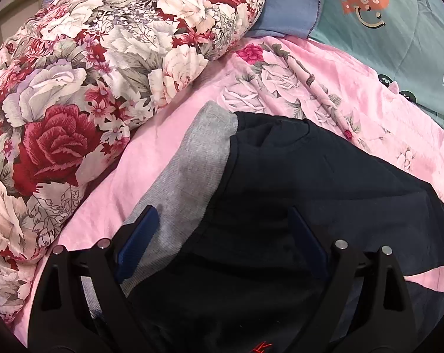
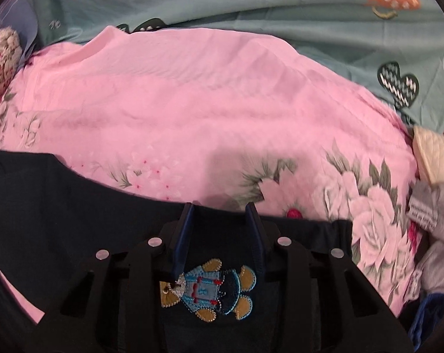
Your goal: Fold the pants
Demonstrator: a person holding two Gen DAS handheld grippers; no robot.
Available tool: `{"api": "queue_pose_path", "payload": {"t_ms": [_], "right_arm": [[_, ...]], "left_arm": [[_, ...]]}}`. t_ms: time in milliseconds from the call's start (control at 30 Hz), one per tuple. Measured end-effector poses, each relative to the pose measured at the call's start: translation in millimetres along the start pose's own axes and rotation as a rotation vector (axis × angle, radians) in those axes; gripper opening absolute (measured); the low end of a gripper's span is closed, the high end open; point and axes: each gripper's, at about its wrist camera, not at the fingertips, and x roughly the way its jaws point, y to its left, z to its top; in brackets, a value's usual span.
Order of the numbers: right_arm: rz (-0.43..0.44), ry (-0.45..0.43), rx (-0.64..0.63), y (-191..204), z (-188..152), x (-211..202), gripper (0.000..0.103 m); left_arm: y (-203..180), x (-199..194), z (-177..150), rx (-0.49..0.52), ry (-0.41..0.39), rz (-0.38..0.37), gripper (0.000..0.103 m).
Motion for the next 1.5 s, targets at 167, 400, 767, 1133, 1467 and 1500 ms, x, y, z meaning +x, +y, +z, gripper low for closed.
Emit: {"api": "queue_pose_path", "payload": {"t_ms": [167, 400, 767, 1133, 1467, 1500], "right_arm": [[0.04, 0.021, -0.048, 1, 5, 2, 0.001], [-0.102, -0.003, 0.059, -8, 5, 2, 0.029], [0.334, -0.107, -0.144, 181, 45, -40, 0.026], [0.379, -0.024, -0.359, 297, 51, -3, 0.015], [0.378, -0.034, -0.394, 284, 51, -6, 0.035], [0.384, -0.029, -0.392, 285, 51, -5, 0.035]], "left_arm": [[4, -2, 2, -0.013, -0.016, 0.008, 0.091], [11, -2, 4, -0.04, -0.024, 0.042, 0.091], [22, -10, 6, -0.081, -0.024, -0.015, 0.091], [32, 16, 9, -0.104, 0.045, 0.042, 0.092], [35, 16, 12, -0.104, 0.033, 0.04, 0.092], [35, 17, 12, -0.108, 0.034, 0.036, 0.092]]}}
